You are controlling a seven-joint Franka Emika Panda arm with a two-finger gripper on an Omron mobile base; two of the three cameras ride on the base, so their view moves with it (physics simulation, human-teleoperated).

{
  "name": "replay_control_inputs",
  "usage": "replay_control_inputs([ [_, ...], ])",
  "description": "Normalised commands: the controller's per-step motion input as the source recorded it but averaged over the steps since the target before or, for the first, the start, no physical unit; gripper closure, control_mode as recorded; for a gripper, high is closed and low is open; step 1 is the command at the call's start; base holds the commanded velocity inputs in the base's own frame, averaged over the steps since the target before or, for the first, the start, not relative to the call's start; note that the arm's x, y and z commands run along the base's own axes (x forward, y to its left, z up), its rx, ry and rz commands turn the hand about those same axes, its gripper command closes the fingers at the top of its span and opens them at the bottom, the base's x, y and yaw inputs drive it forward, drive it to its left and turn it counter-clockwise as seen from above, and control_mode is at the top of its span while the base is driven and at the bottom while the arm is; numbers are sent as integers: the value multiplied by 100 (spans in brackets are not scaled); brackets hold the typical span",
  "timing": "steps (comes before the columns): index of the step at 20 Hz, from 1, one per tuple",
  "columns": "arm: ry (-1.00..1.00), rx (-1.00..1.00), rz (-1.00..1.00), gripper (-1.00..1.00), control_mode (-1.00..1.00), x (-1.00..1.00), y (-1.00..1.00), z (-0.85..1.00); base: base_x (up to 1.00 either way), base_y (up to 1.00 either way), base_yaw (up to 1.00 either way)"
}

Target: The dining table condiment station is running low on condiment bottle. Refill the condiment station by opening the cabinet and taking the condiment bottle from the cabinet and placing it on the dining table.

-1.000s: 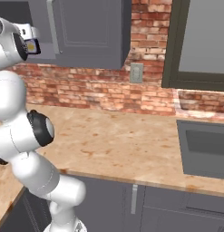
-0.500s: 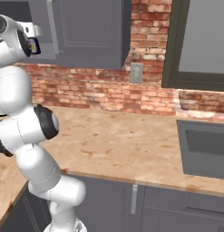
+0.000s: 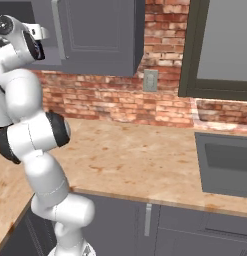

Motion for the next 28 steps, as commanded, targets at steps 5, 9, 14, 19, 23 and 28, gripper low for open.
replay_control_inputs([
  [5,0,0,0,-100,-100,22,10,0,0,0,0],
  [9,0,0,0,-100,-100,18,6,0,0,0,0],
  [14,0,0,0,-100,-100,16,5,0,0,0,0],
  [19,0,0,0,-100,-100,16,4,0,0,0,0],
  [23,0,0,0,-100,-100,18,5,0,0,0,0],
  [28,0,0,0,-100,-100,21,8,0,0,0,0],
])
